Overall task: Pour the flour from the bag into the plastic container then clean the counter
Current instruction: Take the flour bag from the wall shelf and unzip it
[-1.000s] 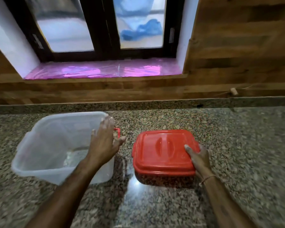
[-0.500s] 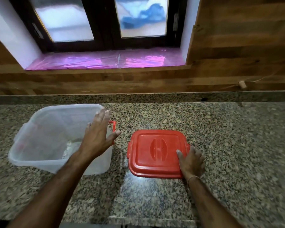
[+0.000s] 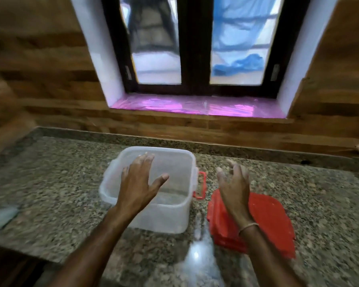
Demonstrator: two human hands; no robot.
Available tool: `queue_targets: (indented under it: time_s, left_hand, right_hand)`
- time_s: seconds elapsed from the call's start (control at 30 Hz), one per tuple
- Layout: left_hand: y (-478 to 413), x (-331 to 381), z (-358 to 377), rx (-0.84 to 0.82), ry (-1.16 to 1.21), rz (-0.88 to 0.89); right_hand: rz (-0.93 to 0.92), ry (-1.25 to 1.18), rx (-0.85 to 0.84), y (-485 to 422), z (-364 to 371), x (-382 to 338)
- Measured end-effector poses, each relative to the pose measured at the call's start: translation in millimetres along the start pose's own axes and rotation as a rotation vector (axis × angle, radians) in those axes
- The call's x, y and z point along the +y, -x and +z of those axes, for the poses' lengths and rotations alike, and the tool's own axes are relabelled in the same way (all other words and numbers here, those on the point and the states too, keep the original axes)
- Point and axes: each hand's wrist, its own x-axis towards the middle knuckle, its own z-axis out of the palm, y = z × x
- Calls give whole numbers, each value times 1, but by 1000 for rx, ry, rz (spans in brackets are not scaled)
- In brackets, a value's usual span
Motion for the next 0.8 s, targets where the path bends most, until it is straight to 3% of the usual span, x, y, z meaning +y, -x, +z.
queue_targets:
  time_s: [0.17, 0.4, 0.8]
  left_hand:
    - [33, -107, -78, 65, -29, -104]
    - [76, -243, -151, 116, 19, -312]
    - [11, -419, -280, 221, -119, -390]
  right_hand:
    - [-271, -129, -117, 38, 79, -121]
    - [-553, -16, -366, 91, 180, -230]
    - [-752, 104, -499, 44, 345, -397]
